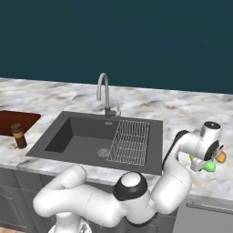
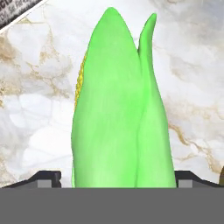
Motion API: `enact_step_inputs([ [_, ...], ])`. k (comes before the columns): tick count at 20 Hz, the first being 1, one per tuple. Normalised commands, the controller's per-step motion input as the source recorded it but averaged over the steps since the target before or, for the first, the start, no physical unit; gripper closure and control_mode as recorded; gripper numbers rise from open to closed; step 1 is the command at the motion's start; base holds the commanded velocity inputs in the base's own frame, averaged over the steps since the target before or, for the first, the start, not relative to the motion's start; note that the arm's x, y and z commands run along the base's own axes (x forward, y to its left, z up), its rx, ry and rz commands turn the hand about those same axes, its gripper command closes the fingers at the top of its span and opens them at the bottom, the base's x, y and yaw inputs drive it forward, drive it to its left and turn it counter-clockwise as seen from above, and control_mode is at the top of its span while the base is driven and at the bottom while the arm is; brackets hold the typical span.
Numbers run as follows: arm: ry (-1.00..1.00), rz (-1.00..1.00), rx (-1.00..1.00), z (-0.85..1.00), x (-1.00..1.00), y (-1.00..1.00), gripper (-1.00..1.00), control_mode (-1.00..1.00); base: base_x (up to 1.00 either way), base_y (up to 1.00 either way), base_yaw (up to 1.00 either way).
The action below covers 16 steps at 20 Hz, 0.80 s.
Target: Pick up all produce items and place them in the sink. Turn on the sink faucet to wash them. Then turn the sink off and put them in the tray.
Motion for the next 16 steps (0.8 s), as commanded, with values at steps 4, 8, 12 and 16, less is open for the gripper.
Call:
enact_step_inputs([
  [4, 0.0, 0.06, -0.03, -0.28, 0.0, 0.08, 1.0, -1.0, 0.0, 0.0, 0.0],
  [8, 0.0, 0.0, 0.0, 0.08, -0.25, 0.11, 1.0, -1.0, 0.0, 0.0, 0.0],
  [12, -0.03, 0.0, -0.04, 0.53, -0.39, 0.42, 1.0, -1.0, 0.0, 0.0, 0.0],
  [16, -0.04, -0.05, -0.12, 0.8, -0.29, 0.86, 1.0, -1.0, 0.0, 0.0, 0.0],
])
